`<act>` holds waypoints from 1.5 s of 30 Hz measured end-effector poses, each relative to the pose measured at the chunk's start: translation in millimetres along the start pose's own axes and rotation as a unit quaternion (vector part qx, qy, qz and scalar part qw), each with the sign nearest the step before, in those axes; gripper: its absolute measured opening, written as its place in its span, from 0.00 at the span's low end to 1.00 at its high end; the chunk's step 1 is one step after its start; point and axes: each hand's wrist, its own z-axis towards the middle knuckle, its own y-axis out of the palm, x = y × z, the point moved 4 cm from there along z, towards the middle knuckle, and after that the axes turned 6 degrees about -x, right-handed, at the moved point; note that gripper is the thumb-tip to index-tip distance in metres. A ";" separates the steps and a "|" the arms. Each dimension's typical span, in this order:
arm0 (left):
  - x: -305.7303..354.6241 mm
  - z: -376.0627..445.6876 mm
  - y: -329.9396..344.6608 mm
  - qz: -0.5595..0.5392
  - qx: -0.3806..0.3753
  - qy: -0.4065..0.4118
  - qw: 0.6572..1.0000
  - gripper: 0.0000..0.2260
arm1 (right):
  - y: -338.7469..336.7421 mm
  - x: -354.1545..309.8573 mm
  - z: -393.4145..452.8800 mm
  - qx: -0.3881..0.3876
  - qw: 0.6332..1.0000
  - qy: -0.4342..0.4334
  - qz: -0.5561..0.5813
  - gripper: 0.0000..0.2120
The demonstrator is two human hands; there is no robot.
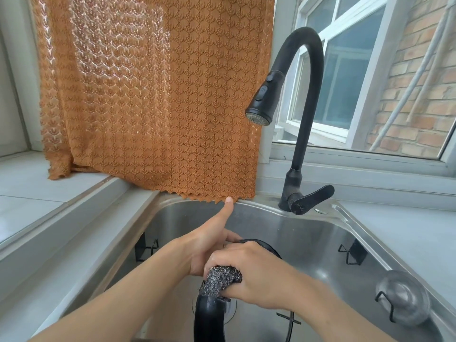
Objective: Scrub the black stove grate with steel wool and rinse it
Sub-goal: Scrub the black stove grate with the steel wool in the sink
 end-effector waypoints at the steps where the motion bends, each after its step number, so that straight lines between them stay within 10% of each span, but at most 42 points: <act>1: -0.4 -0.4 0.3 -0.001 -0.005 -0.002 1.000 0.58 | -2.2 1.7 -1.7 -0.015 1.000 0.007 0.001 0.11; 14: 1.9 -8.5 5.7 -0.001 -0.019 -0.002 1.000 0.56 | 5.6 0.4 3.3 0.027 0.999 0.018 -0.023 0.11; 22: 0.6 -7.6 -0.6 -0.018 -0.002 -0.029 0.999 0.56 | -8.1 12.8 -11.4 -0.079 0.995 0.061 -0.020 0.13; 32: -2.3 -12.0 3.4 0.103 0.056 0.014 0.993 0.05 | -39.6 52.2 -40.3 -0.103 0.973 0.201 0.044 0.17; 42: 9.7 -11.1 -1.6 0.049 0.129 0.111 0.984 0.05 | -27.6 57.4 -30.0 -0.050 0.962 0.220 0.151 0.21; 45: 11.9 -12.5 -2.9 0.021 0.146 0.132 0.980 0.02 | -17.8 62.7 -24.4 -0.018 0.959 0.230 0.166 0.35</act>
